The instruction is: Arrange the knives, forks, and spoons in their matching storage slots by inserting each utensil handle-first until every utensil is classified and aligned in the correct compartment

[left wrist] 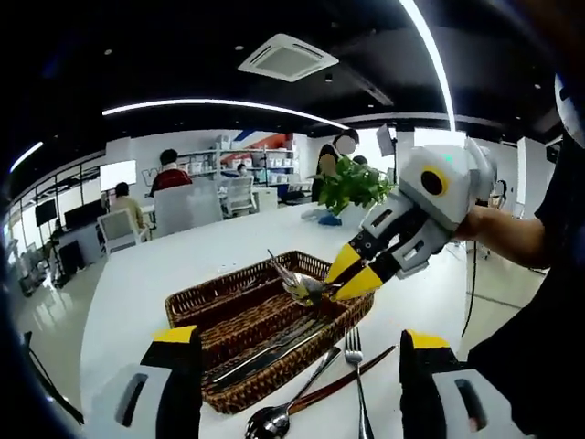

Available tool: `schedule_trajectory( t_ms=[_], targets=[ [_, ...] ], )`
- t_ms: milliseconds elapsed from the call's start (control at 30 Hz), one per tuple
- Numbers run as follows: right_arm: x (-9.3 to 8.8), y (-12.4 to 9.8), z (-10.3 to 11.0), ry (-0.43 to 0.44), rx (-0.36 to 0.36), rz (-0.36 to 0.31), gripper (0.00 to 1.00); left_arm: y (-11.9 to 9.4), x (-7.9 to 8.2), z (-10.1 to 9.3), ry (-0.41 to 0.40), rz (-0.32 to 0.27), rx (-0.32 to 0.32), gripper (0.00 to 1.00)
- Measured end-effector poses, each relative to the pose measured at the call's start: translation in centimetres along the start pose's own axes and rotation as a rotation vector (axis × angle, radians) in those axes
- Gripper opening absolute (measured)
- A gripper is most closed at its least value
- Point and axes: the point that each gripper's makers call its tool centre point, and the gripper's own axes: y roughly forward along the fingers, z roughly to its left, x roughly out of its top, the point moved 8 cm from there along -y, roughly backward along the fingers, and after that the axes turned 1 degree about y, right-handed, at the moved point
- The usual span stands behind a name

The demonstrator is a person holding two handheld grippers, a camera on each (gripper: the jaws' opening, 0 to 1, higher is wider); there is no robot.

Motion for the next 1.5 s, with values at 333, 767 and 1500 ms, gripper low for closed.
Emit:
schedule_trajectory(
  t_ms=[333, 767, 1500],
  targets=[
    [-1.3, 1.5, -3.6, 0.03, 0.087, 0.022, 0.0, 0.5, -0.4, 0.1, 0.005, 0.018, -0.016, 1.0],
    [-3.2, 4.1, -7.3, 0.1, 0.203, 0.059, 0.0, 0.5, -1.5, -0.2, -0.001, 0.057, -0.019, 1.0],
    [-7.1, 10.6, -8.5, 0.113, 0.386, 0.289, 0.01, -0.2, -1.9, -0.5, -0.004, 0.058, -0.007, 1.0]
  ],
)
